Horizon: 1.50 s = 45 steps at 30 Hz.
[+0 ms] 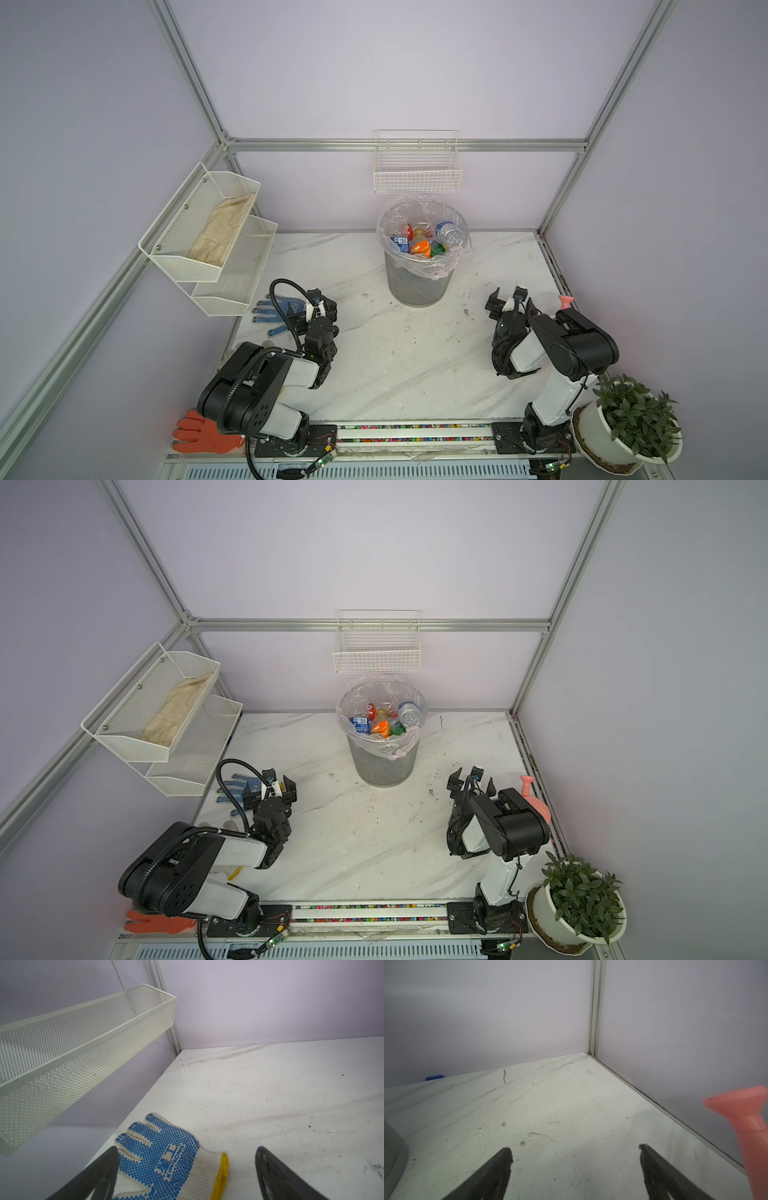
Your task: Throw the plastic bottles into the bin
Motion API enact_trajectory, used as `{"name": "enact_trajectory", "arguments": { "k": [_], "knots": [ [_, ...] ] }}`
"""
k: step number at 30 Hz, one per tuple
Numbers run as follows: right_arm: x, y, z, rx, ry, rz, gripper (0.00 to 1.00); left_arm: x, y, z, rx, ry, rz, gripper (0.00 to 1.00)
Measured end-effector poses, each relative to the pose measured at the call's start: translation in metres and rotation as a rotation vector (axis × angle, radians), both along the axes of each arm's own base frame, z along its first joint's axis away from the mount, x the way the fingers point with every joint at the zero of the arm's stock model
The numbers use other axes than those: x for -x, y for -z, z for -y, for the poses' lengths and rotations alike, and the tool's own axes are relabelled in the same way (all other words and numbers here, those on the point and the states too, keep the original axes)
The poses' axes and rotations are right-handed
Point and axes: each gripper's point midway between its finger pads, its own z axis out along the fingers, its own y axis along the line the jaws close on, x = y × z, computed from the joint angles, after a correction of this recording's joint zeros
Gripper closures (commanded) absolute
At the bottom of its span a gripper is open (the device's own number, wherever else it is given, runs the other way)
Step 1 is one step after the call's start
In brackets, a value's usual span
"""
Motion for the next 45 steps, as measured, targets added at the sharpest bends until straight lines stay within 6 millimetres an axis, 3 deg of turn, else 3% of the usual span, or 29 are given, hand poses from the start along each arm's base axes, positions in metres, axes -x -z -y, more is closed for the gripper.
{"name": "enact_trajectory", "arguments": {
  "k": [4,8,14,17,19,23,25,30,45],
  "knots": [
    [-0.003,0.016,-0.011,0.025,-0.083,-0.052,0.03,0.005,-0.008,-0.003,0.02,0.013,0.07,0.0],
    [-0.003,0.016,-0.01,0.021,-0.102,-0.048,0.03,0.001,0.005,-0.016,0.02,0.008,0.055,0.0],
    [-0.007,0.013,-0.003,-0.003,-0.114,-0.033,0.03,-0.01,0.013,-0.002,0.023,0.13,0.033,0.0],
    [-0.019,-0.001,0.001,-0.031,-0.134,0.015,0.03,-0.014,0.026,-0.012,0.035,0.137,-0.009,0.0],
    [-0.038,-0.018,0.003,-0.052,-0.153,0.053,0.03,-0.019,0.035,-0.019,0.063,0.133,-0.06,0.0],
    [-0.065,-0.041,0.005,-0.062,-0.19,0.09,0.03,-0.045,0.036,-0.033,0.147,0.157,-0.109,0.0],
    [-0.067,-0.038,0.003,-0.063,-0.205,0.071,0.03,-0.051,0.033,-0.038,0.178,0.165,-0.108,0.0],
    [-0.065,-0.025,0.0,-0.065,-0.222,0.018,0.03,-0.049,0.048,-0.029,0.218,0.214,-0.167,0.0],
    [-0.065,-0.021,0.0,-0.066,-0.222,0.005,0.03,-0.049,0.052,-0.024,0.236,0.243,-0.183,0.0]
  ]
}}
